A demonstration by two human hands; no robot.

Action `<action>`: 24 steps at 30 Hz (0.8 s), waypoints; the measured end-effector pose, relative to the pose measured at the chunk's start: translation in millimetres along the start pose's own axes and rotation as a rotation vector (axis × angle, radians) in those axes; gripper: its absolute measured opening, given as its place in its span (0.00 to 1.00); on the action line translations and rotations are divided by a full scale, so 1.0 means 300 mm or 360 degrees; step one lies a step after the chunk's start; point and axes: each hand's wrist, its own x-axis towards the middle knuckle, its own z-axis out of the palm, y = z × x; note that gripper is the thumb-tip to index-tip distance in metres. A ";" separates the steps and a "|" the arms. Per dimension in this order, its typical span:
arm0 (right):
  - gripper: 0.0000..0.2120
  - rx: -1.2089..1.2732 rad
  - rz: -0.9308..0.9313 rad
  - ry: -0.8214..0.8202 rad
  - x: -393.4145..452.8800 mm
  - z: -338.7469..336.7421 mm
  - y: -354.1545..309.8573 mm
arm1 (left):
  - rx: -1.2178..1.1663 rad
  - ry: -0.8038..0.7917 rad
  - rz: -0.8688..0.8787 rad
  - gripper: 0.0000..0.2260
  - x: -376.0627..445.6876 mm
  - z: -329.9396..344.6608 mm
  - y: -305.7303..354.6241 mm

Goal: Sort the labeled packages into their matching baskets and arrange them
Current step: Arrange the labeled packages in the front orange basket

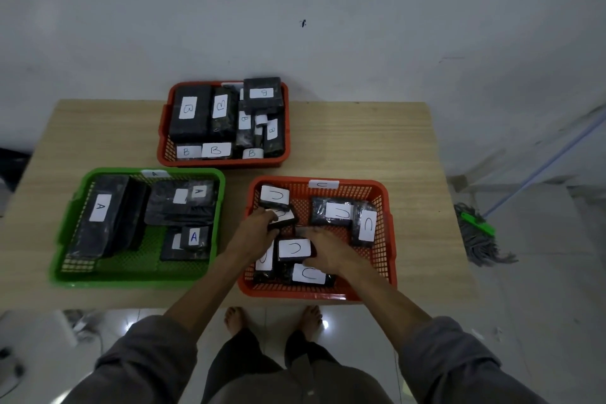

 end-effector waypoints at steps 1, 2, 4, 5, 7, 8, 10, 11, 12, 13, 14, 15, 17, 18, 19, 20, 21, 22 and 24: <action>0.38 -0.0026 0.0007 0.0008 0.002 0.005 0.004 | 0.0000 -0.0017 0.0019 0.12 0.000 0.001 0.001; 0.38 -0.0039 0.0013 0.0008 0.002 0.009 0.009 | 0.0006 -0.0046 0.0041 0.12 -0.001 0.001 0.003; 0.38 -0.0008 0.0029 -0.0039 -0.002 0.012 0.011 | 0.0068 -0.0122 0.0108 0.14 -0.006 0.005 0.005; 0.38 0.0043 0.0042 -0.0058 -0.004 0.011 0.012 | 0.0114 -0.0161 0.0149 0.15 -0.009 0.009 0.007; 0.32 0.0169 0.0106 0.0077 -0.007 0.000 0.016 | 0.0173 -0.0222 0.0216 0.16 -0.016 0.021 0.009; 0.27 0.0179 0.0156 0.0225 -0.006 -0.012 0.019 | 0.0188 -0.0236 0.0237 0.16 -0.020 0.029 0.012; 0.20 0.0020 0.0236 0.0457 0.002 -0.039 0.033 | 0.0200 -0.0239 0.0255 0.16 -0.023 0.042 0.017; 0.19 -0.0092 0.0248 0.0455 0.006 -0.050 0.042 | 0.0201 -0.0233 0.0256 0.16 -0.023 0.046 0.020; 0.21 -0.0211 0.0240 0.0378 0.009 -0.059 0.048 | 0.0205 -0.0225 0.0257 0.16 -0.022 0.050 0.023; 0.23 -0.0324 0.0218 0.0271 0.012 -0.064 0.052 | 0.0208 -0.0220 0.0255 0.15 -0.021 0.054 0.024; 0.25 -0.0421 0.0192 0.0184 0.015 -0.063 0.056 | 0.0208 -0.0220 0.0251 0.15 -0.022 0.056 0.025; 0.26 -0.0494 0.0173 0.0146 0.017 -0.058 0.060 | 0.0204 -0.0221 0.0247 0.15 -0.021 0.058 0.026; 0.27 -0.0565 0.0163 0.0185 0.022 -0.038 0.065 | 0.0195 -0.0221 0.0241 0.14 -0.022 0.063 0.026; 0.26 -0.0582 0.0157 0.0226 0.023 -0.028 0.065 | 0.0188 -0.0220 0.0235 0.14 -0.022 0.065 0.025; 0.25 -0.0593 0.0145 0.0263 0.021 -0.021 0.067 | 0.0182 -0.0221 0.0232 0.14 -0.022 0.065 0.025; 0.24 -0.0584 0.0136 0.0293 0.019 -0.018 0.073 | 0.0182 -0.0227 0.0232 0.14 -0.021 0.066 0.027; 0.23 -0.0543 0.0137 0.0321 0.014 -0.020 0.082 | 0.0186 -0.0237 0.0231 0.14 -0.019 0.065 0.029; 0.22 -0.0462 0.0154 0.0344 0.009 -0.029 0.089 | 0.0192 -0.0249 0.0230 0.14 -0.016 0.064 0.031; 0.19 -0.0107 0.0221 0.0363 -0.006 -0.060 0.099 | 0.0206 -0.0263 0.0233 0.13 -0.008 0.062 0.035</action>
